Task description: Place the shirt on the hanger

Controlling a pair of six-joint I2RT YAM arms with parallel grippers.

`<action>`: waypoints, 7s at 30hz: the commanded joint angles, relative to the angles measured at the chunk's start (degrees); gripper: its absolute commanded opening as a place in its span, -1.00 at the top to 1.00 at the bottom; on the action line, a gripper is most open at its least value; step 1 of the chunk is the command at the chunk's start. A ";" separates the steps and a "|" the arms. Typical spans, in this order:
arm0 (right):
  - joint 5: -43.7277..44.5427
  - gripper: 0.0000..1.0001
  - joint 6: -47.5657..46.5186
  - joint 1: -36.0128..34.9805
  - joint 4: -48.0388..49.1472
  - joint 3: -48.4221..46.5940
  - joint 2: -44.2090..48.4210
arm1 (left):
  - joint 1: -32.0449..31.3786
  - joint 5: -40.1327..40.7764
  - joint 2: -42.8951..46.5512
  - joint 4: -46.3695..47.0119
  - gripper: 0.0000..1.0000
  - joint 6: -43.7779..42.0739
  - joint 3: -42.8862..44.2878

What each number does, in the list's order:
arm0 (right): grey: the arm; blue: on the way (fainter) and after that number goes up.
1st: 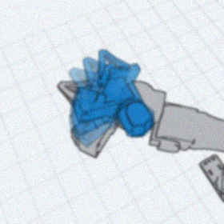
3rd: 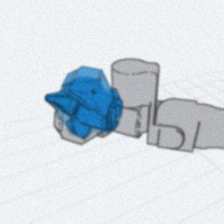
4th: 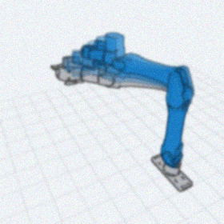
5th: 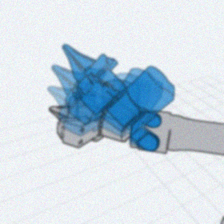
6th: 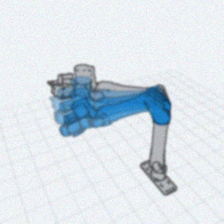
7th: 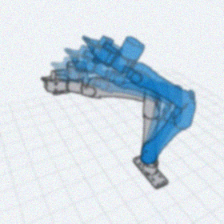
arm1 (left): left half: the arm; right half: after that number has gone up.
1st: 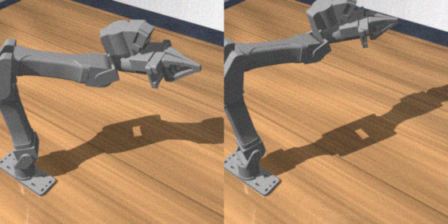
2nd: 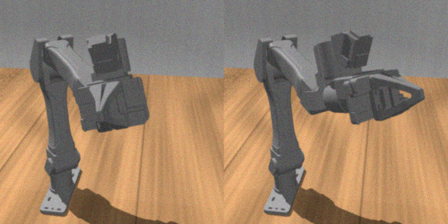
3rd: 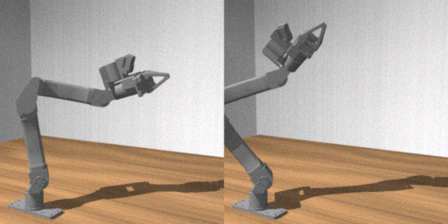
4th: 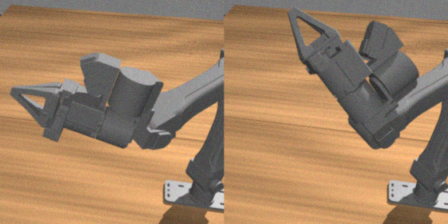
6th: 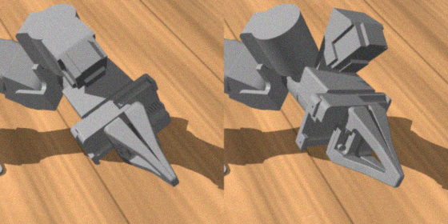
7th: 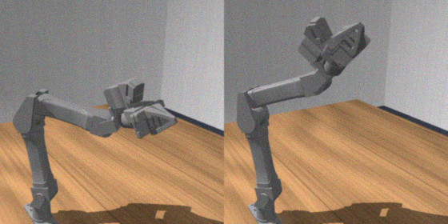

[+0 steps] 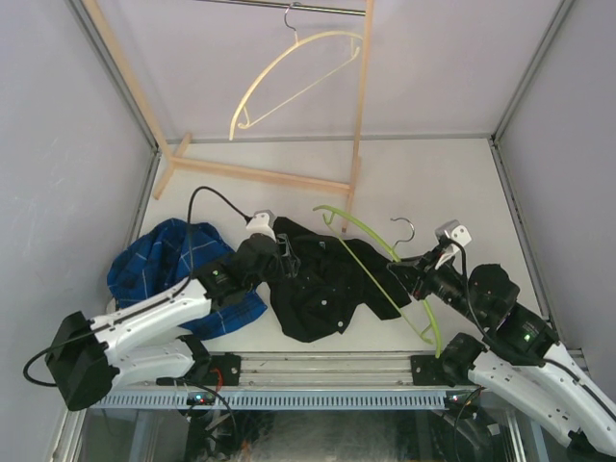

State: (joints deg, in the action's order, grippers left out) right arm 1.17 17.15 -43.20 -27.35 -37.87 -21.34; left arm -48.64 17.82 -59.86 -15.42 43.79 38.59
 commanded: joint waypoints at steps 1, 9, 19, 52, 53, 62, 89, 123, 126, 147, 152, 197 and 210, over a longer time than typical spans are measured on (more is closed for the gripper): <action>0.29 1.00 1.28 0.13 3.04 -0.63 1.24 | -0.31 -0.26 -3.77 4.66 -0.08 -1.51 2.09; 1.64 1.00 1.18 0.13 2.38 -0.65 2.71 | -0.40 -1.38 -5.09 5.86 0.38 -1.53 0.79; -0.22 1.00 -0.73 0.13 1.99 -1.64 3.08 | -0.31 2.88 -1.66 -2.04 0.99 -7.16 6.31; -12.23 1.00 -12.49 0.04 0.40 -13.11 -6.69 | 1.27 7.72 -13.86 -34.58 0.99 -30.11 46.62; -11.67 1.00 -12.58 0.05 0.52 -13.12 -5.82 | 1.27 7.89 -14.10 -34.73 0.99 -30.08 46.78; -7.92 1.00 -12.34 0.05 -3.66 -13.63 1.37 | 1.27 8.69 -15.11 -35.35 0.99 -29.84 46.83; -19.59 1.00 -10.34 -0.20 6.07 -18.21 -17.60 | -3.28 11.64 -17.05 -38.76 1.00 -36.65 60.50; -15.11 1.00 -3.64 0.05 17.69 -21.33 -27.05 | -17.72 7.14 -27.60 -45.45 0.99 -43.17 89.15; -12.32 1.00 -2.05 0.05 21.41 -20.43 -26.12 | -18.51 6.84 -27.73 -45.42 1.00 -42.58 89.40; -9.90 1.00 -5.28 0.53 12.26 -32.24 -26.59 | -21.03 7.08 -26.48 -41.40 1.00 -40.43 89.53; -3.84 1.00 -1.94 0.31 10.71 -25.47 -24.50 | -21.06 4.41 -22.77 -38.05 0.99 -36.14 77.45; 2.90 1.00 3.40 1.35 29.19 -10.06 -15.54 | -30.60 -7.96 -12.11 -19.99 0.80 -29.91 46.65; -1.38 1.00 -3.34 1.53 31.68 -2.08 -0.06 | -30.49 3.66 6.82 -15.44 -0.52 -31.08 35.61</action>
State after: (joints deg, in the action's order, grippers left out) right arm 0.91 17.08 -42.09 -2.81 -38.59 -25.58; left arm -79.00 16.40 -59.66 -34.48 13.37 76.71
